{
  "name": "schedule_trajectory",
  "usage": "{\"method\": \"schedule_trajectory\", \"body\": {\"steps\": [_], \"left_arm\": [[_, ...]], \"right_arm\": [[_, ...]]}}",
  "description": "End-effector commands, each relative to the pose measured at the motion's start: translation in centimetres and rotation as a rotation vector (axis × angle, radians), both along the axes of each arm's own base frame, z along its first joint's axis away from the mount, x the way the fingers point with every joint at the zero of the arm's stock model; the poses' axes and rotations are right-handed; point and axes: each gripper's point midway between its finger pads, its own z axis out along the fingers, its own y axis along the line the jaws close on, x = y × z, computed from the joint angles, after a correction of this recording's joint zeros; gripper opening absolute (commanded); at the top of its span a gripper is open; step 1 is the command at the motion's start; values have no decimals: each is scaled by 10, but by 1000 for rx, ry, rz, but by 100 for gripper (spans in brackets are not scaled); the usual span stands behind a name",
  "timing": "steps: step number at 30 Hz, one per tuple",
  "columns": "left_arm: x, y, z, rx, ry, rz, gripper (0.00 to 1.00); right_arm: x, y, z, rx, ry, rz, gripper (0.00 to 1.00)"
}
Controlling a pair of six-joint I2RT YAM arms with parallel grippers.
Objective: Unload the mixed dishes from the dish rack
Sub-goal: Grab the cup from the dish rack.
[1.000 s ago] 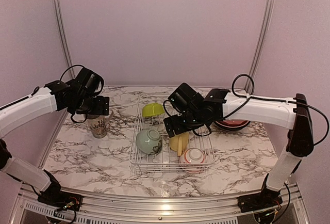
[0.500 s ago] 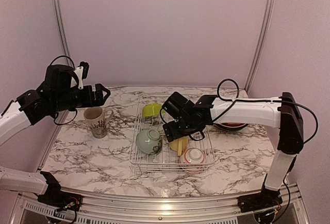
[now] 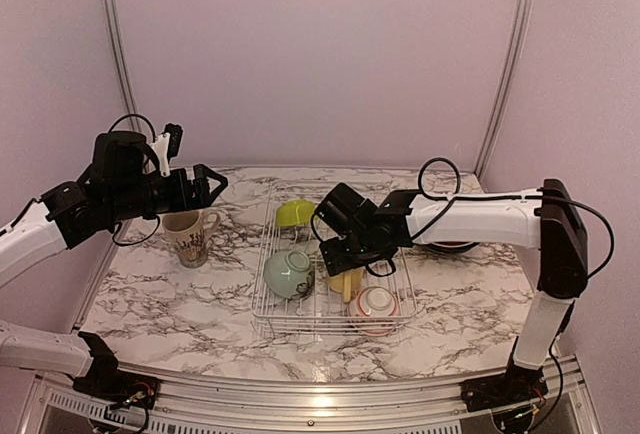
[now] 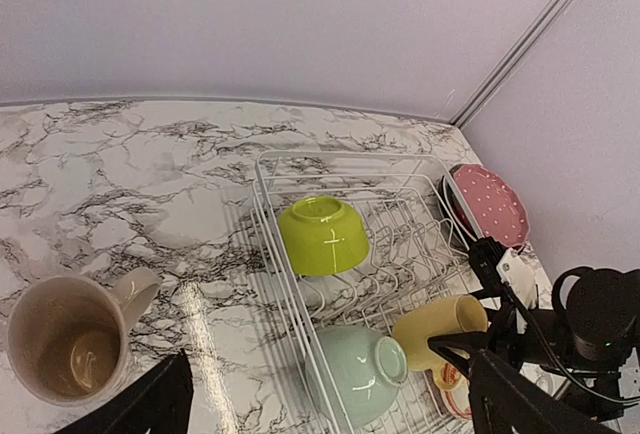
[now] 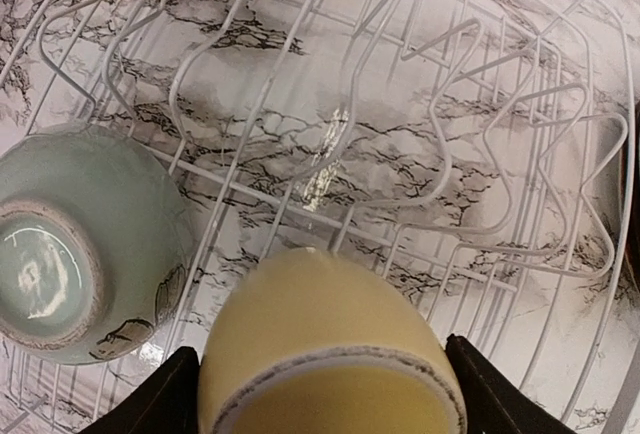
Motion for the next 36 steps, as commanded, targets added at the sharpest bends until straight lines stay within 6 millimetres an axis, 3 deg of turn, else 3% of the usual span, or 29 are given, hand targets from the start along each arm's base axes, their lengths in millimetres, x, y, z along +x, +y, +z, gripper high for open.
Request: {"method": "schedule_trajectory", "body": {"steps": [1, 14, 21, 25, 26, 31, 36], "left_arm": [[0, -8, -2, -21, -2, -19, 99], [0, -19, -5, -25, 7, -38, 99], [-3, -36, -9, -55, 20, -75, 99], [-13, -60, -14, -121, 52, -160, 99], [-15, -67, -16, -135, 62, -184, 99], [-28, -101, -34, -175, 133, -281, 99], [-40, -140, -31, -377, 188, -411, 98]], "right_arm": [[1, 4, 9, 49, -12, 2, 69], [1, 3, 76, 217, -142, 25, 48], [-1, 9, 112, 415, -185, 87, 40], [1, 2, 134, 605, -198, 117, 35], [-2, -1, 131, 653, -181, 131, 34], [-10, -10, 167, 939, -204, 201, 33], [-17, -15, 176, 1086, -179, 241, 33]]}}
